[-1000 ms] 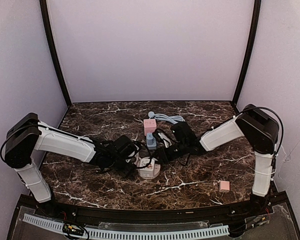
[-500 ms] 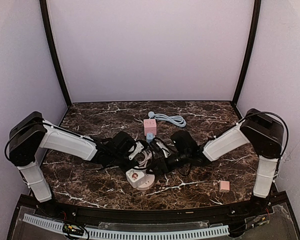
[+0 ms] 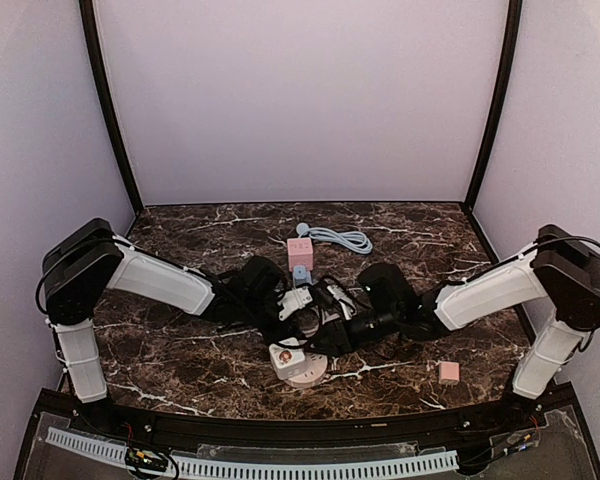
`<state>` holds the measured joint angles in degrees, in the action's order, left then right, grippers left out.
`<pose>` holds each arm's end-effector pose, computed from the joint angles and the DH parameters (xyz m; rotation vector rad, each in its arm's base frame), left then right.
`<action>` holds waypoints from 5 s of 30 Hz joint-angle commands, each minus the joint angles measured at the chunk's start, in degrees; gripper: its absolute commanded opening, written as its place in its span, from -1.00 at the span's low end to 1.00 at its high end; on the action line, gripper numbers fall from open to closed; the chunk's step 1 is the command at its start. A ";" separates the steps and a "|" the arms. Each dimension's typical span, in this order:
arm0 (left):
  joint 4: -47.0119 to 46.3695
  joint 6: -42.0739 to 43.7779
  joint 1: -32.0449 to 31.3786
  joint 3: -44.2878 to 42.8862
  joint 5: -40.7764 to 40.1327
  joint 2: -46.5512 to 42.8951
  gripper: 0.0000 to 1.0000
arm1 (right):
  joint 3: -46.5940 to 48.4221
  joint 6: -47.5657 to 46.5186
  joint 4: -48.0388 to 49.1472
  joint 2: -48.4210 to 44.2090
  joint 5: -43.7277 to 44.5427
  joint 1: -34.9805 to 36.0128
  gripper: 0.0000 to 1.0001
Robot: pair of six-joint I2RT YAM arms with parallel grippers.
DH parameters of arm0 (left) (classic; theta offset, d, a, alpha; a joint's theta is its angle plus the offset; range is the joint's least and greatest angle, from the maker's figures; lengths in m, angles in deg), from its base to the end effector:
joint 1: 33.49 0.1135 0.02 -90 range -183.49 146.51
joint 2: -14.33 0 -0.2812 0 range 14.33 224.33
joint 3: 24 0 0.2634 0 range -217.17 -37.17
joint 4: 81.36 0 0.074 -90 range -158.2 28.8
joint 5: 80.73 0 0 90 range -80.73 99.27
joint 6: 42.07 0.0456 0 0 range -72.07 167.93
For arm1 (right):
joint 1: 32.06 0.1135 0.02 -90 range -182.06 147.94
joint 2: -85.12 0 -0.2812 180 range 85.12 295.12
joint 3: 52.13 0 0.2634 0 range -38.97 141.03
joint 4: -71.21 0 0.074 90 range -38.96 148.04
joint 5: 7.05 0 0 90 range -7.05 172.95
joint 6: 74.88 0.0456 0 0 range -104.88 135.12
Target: Insert the plug
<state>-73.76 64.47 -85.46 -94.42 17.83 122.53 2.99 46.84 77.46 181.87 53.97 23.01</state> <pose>0.2409 -0.3190 0.1345 1.4128 1.9436 -0.4711 0.1782 0.2937 0.1518 -0.8140 2.3277 1.3261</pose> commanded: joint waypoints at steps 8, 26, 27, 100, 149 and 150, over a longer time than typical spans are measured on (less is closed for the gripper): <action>0.76 4.81 -1.13 -5.69 6.58 4.10 0.24 | -5.68 0.14 -16.17 -17.06 13.75 1.70 -0.09; -26.00 1.34 -1.21 11.61 -14.11 -15.56 0.98 | -3.51 12.63 -54.34 -37.18 39.43 1.49 0.96; -30.01 1.10 -1.21 13.54 -16.25 -15.91 0.97 | -3.00 13.85 -56.48 -37.77 40.10 1.53 0.97; -35.11 -12.15 -1.20 21.34 -15.32 -21.90 0.76 | -7.53 33.54 -63.13 -22.97 33.77 -1.72 0.09; 18.91 -33.16 -2.04 -12.10 10.65 -22.50 0.43 | -15.63 -17.14 -8.83 -41.14 44.27 5.36 -0.90; 20.02 -33.15 -2.24 -13.32 11.11 -21.47 0.42 | -15.66 -18.27 -8.36 -41.18 44.06 5.86 -0.90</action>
<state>-61.80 33.60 -86.70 -104.10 23.12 98.49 -12.01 36.20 62.79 141.72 97.99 26.88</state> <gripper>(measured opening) 0.719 0.397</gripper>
